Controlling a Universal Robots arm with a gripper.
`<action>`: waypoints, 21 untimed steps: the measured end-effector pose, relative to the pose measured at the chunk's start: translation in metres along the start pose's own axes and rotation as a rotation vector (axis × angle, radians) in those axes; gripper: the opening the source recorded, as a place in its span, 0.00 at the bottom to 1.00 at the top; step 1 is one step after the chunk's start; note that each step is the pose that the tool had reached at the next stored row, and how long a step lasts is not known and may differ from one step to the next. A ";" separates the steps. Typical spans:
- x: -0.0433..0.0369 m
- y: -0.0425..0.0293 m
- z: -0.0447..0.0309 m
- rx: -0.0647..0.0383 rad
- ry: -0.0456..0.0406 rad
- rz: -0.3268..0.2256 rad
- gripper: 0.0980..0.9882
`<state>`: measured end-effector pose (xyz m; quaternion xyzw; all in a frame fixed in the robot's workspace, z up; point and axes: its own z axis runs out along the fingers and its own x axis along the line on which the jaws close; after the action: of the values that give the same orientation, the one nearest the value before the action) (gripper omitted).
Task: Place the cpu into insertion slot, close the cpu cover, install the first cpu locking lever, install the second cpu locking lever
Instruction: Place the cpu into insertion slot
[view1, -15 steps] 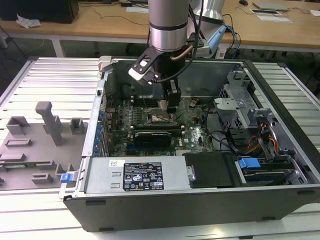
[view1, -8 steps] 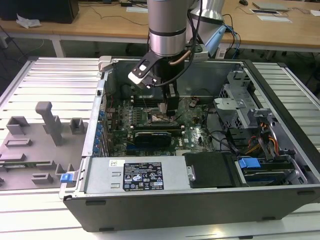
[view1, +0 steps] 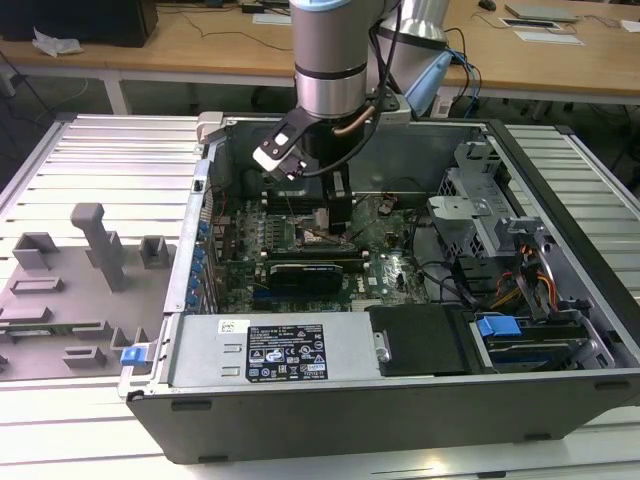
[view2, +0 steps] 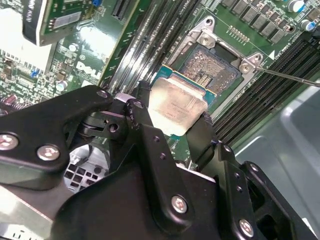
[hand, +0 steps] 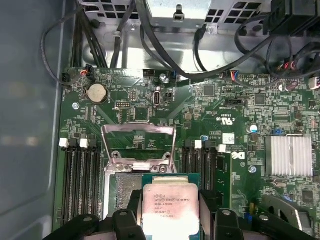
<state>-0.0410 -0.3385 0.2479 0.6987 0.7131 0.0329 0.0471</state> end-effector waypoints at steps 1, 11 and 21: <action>0.0013 -0.0007 0.0009 0.000 -0.0003 0.003 0.50; 0.0107 -0.0044 0.0093 0.000 -0.0025 0.022 0.50; 0.0199 -0.0096 0.0210 0.001 -0.0030 0.029 0.50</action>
<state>-0.0485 -0.3192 0.2255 0.7090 0.7028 0.0323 0.0475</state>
